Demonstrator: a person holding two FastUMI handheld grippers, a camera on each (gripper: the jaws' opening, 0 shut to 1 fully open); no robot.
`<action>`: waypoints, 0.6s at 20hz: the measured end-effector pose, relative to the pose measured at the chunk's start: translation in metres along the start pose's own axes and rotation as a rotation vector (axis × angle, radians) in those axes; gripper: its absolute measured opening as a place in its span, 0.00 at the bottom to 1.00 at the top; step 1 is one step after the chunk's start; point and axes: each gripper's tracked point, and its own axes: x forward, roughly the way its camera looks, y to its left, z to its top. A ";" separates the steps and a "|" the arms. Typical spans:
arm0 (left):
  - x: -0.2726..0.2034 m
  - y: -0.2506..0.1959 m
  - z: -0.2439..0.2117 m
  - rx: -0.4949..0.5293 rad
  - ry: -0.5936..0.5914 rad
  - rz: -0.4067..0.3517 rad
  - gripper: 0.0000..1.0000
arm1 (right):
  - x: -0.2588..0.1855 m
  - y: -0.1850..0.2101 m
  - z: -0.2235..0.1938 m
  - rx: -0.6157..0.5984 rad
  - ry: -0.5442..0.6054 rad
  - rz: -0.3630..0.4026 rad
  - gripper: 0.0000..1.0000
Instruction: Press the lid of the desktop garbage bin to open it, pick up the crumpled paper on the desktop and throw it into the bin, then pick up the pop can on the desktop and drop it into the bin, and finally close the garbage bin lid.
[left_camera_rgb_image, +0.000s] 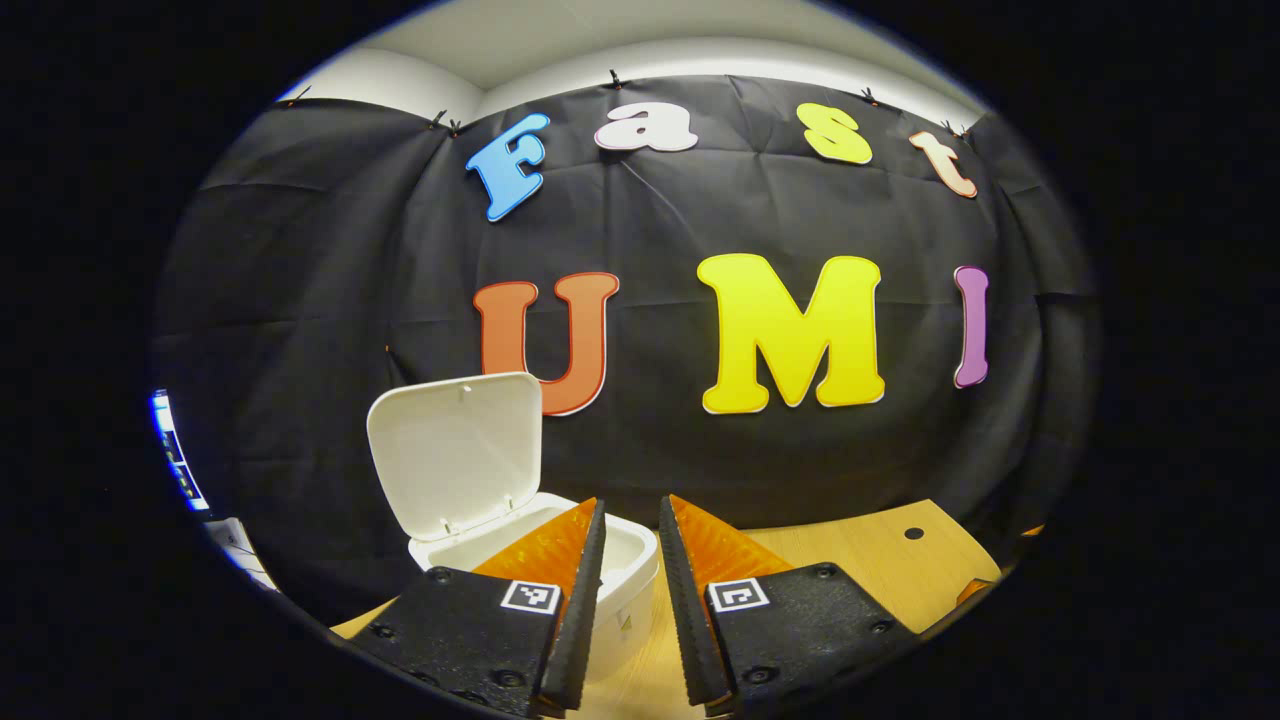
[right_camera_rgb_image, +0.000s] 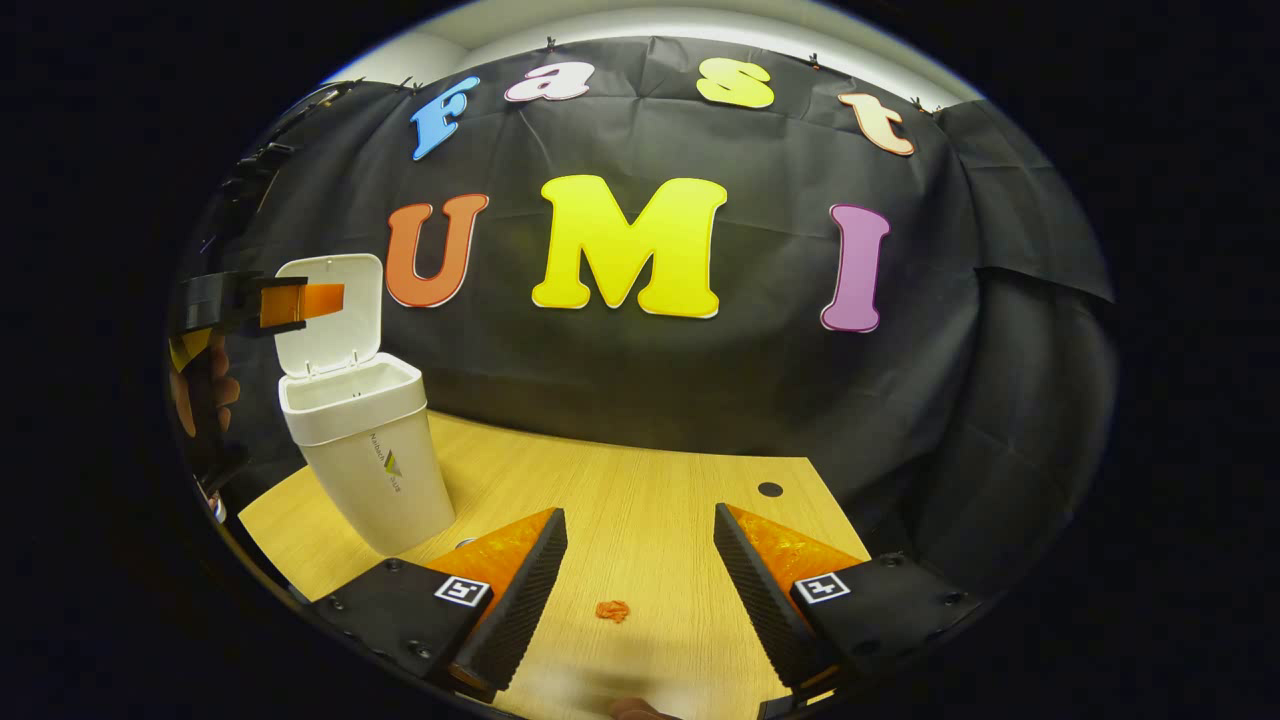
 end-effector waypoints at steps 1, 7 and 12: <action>-0.004 -0.002 -0.007 0.009 0.009 -0.008 0.51 | -0.002 0.001 -0.004 -0.007 0.005 0.001 0.94; -0.031 -0.015 -0.046 0.008 0.073 -0.042 0.88 | 0.001 0.005 -0.021 -0.040 0.040 0.014 0.94; -0.047 -0.037 -0.078 0.017 0.120 -0.127 0.93 | 0.020 0.009 -0.047 -0.053 0.104 0.025 0.94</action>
